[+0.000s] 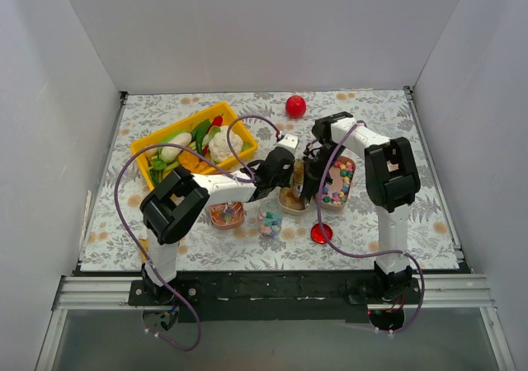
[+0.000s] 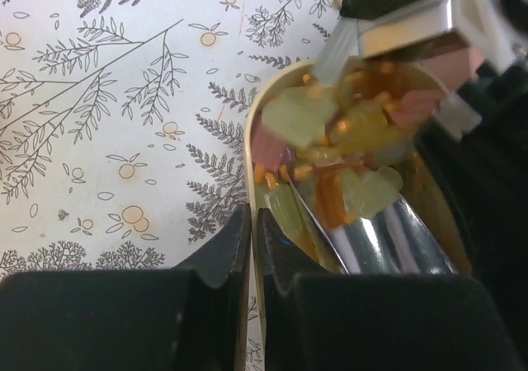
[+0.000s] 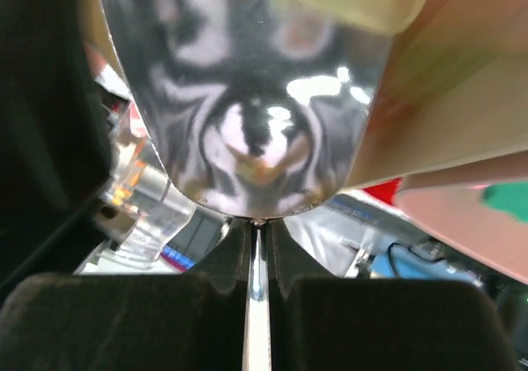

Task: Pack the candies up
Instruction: Scoop the fake candies from the storage box.

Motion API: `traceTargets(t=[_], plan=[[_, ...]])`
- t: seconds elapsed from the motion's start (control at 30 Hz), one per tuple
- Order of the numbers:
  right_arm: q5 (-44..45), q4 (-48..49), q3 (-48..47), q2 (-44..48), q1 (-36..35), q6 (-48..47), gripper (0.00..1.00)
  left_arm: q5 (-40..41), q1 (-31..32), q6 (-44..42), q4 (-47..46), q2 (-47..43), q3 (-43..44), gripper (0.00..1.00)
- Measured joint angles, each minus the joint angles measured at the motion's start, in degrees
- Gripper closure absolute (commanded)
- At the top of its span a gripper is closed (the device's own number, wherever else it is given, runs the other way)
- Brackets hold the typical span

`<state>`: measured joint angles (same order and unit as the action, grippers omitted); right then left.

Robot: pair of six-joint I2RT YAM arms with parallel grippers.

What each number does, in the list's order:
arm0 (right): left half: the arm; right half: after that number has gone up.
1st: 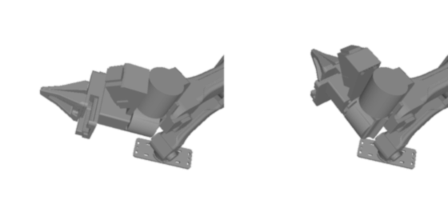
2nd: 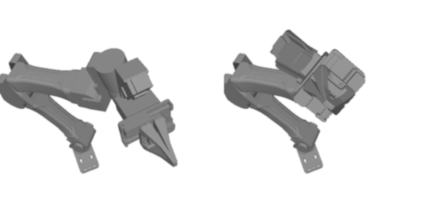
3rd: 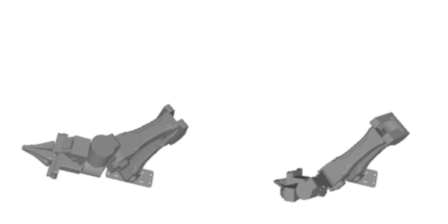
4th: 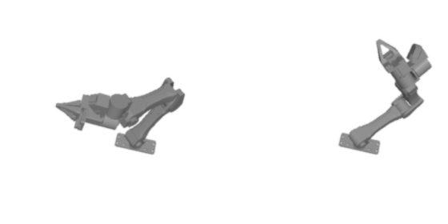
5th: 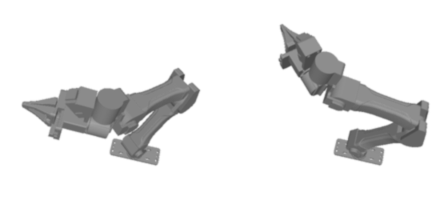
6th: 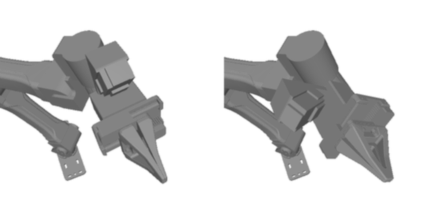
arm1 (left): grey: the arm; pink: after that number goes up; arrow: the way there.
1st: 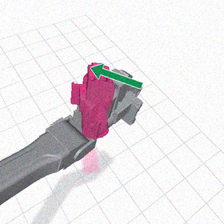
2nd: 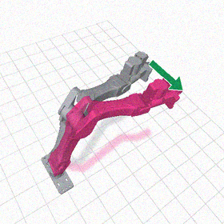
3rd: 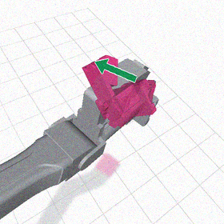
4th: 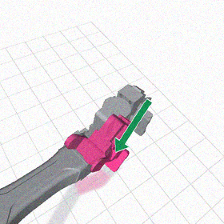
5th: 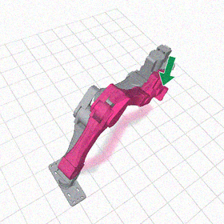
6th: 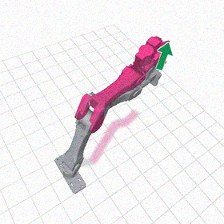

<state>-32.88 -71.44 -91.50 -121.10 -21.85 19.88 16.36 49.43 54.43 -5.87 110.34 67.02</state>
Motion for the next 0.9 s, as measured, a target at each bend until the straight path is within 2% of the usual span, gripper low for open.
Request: traceTargets(t=[0.2, 0.57, 0.9], plan=[[5.40, 2.84, -1.18, -0.02, 1.07, 1.22, 0.99, -0.74, 0.09, -0.22, 1.79, 0.00, 0.04, 1.00], [6.21, 1.07, -3.13, -1.22, 0.72, 0.92, 0.99, -0.92, 0.09, -0.20, 2.01, 0.00, 0.13, 1.00], [12.61, -0.20, -5.46, -1.90, -2.75, 0.68, 0.99, -0.87, 0.09, 0.61, 5.79, 0.44, 2.34, 1.00]])
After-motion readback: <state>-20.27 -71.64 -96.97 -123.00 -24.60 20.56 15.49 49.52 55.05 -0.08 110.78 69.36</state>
